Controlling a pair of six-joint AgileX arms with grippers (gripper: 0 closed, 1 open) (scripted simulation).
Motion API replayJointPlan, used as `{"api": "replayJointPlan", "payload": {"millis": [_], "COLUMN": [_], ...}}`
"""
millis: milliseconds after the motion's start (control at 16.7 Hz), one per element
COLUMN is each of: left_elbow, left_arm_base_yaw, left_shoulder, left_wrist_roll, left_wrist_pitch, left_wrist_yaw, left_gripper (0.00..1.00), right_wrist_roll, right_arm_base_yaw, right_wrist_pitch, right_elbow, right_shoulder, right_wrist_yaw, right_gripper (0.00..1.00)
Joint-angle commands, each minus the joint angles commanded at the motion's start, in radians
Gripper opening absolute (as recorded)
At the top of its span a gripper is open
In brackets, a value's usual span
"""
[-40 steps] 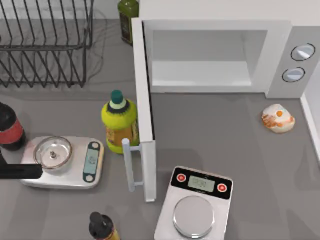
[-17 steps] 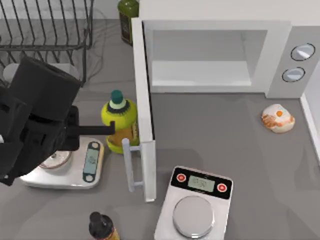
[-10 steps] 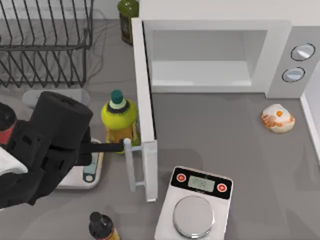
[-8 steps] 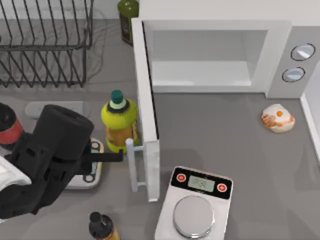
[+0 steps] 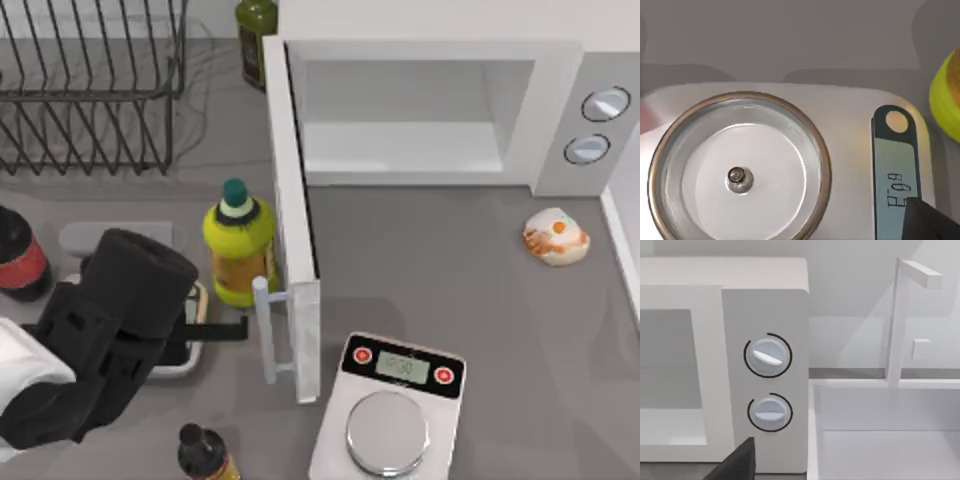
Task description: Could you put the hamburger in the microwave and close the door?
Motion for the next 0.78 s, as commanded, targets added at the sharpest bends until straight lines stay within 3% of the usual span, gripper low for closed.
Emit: {"api": "replayJointPlan", "payload": {"millis": [480, 780], "left_elbow": [0.257, 0.269], "left_arm_base_yaw": [-0.269, -0.28], "left_shoulder": [0.289, 0.299], "left_wrist_roll": [-0.248, -0.261], "left_wrist_pitch": [-0.085, -0.092], "left_wrist_yaw": [-0.143, -0.153], "left_gripper": [0.0, 0.0], "right_wrist_roll": [0.0, 0.0], "right_arm_base_yaw": [0.0, 0.0], "right_wrist_pitch": [0.0, 0.0], "right_elbow": [0.0, 0.0], "right_shoulder": [0.0, 0.0], "right_wrist_yaw": [0.0, 0.0], "right_gripper": [1.0, 1.0]}}
